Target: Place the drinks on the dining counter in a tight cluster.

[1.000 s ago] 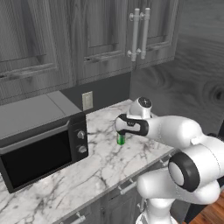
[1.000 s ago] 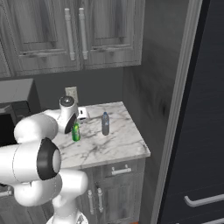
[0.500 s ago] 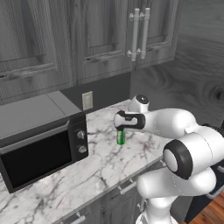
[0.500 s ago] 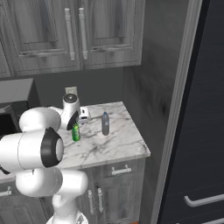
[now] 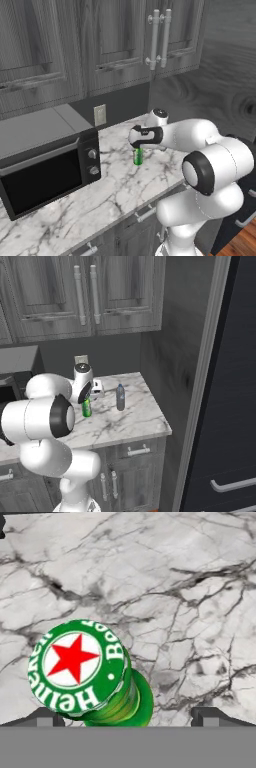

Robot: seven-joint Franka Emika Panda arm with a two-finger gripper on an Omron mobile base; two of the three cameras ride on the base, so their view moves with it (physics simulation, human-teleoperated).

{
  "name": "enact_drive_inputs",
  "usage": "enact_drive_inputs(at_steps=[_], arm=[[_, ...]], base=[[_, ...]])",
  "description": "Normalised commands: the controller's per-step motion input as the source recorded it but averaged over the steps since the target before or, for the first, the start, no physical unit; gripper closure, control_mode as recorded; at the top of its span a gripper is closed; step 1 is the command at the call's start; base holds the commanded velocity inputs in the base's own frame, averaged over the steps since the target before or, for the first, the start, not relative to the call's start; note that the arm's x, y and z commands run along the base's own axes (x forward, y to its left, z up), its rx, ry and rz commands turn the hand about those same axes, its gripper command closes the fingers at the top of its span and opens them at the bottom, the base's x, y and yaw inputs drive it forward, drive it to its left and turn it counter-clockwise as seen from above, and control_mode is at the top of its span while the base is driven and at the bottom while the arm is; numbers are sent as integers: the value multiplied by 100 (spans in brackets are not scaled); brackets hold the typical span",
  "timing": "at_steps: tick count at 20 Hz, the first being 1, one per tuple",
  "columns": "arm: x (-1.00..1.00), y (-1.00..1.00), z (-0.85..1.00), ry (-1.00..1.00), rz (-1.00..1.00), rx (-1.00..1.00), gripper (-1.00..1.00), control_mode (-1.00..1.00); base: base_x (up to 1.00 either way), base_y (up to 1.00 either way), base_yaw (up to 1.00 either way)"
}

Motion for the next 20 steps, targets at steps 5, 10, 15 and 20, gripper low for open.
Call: enact_drive_inputs(at_steps=[5, 10, 15, 20], arm=[[5, 0, 0, 0, 0, 0, -100, -100], [0, 0, -1, 0, 0, 0, -100, -100], [0, 0, -10, -3, 1, 3, -100, -100], [0, 0, -16, -11, 0, 4, -100, -100]], base=[[0, 0, 0], [0, 0, 0], [0, 0, 0], [0, 0, 0]])
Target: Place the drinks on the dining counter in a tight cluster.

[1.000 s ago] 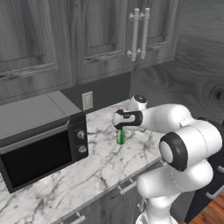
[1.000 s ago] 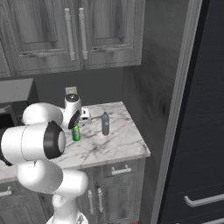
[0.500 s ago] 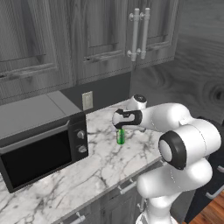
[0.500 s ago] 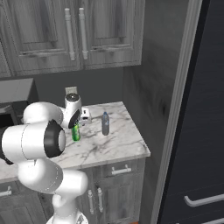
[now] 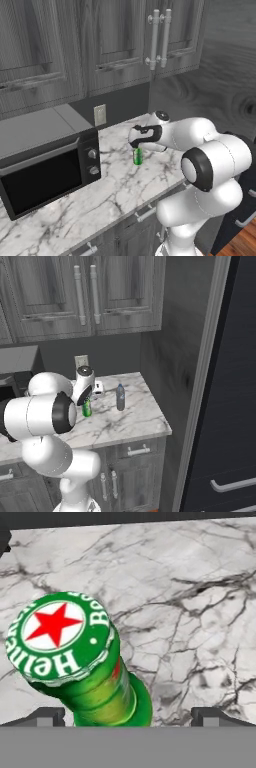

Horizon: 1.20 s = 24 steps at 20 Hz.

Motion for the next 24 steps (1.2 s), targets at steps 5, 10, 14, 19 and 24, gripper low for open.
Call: enact_drive_inputs(at_steps=[5, 10, 14, 19, 24], arm=[[0, 0, -3, -12, 0, 1, -100, -100], [0, 0, 0, -5, 0, 0, -100, -100], [0, 0, 0, 0, 0, 0, -100, -100], [0, 0, 0, 0, 0, 0, 100, -100], [-1, 0, 0, 0, 0, 0, 100, -100]], base=[[0, 0, 0], [0, 0, 0], [0, 0, 0], [0, 0, 0], [0, 0, 0]])
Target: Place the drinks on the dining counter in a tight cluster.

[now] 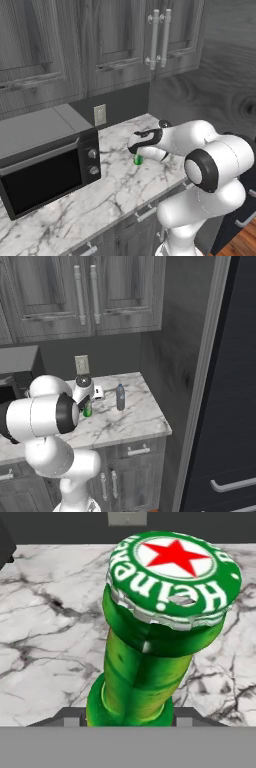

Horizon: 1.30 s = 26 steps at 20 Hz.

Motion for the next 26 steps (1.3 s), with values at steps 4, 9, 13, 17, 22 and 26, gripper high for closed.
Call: enact_drive_inputs(at_steps=[4, 9, 13, 17, 22, 26], arm=[[-35, -6, 16, -3, 0, 0, 100, -100], [-59, -12, 58, -5, 0, 0, 100, -100], [-16, -22, 97, 6, -2, -2, 100, -100], [5, -3, 96, 25, -6, -7, 100, -100], [-13, 0, 28, 14, -3, -3, 100, -100], [-67, -6, 10, -6, 0, 0, 100, -100]], base=[[0, 0, 0], [0, 0, 0], [0, 0, 0], [0, 0, 0], [0, 0, 0], [0, 0, 0]])
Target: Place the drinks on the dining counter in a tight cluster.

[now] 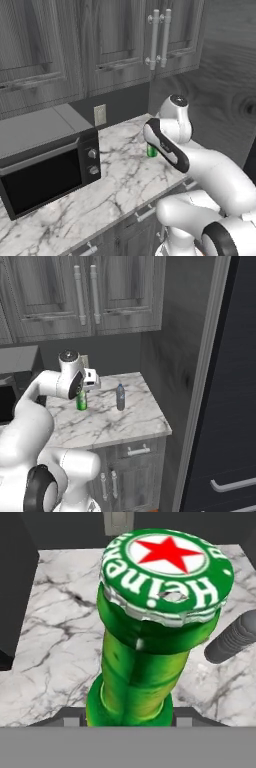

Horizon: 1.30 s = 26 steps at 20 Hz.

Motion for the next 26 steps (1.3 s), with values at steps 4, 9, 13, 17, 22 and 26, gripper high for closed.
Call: enact_drive_inputs(at_steps=[4, 9, 13, 17, 22, 26], arm=[[-66, -12, 32, -20, 0, 0, 100, -100], [-62, -18, 43, -19, 0, 0, 100, -100], [-48, -17, 49, -5, 0, 0, 100, -100], [-27, -7, 36, 0, 0, 0, 100, -100], [0, 0, 0, 0, 0, 0, 100, -100], [0, 0, 0, 0, 0, 0, 100, -100]], base=[[0, 0, 0], [0, 0, 0], [0, 0, 0], [0, 0, 0], [0, 0, 0], [0, 0, 0]])
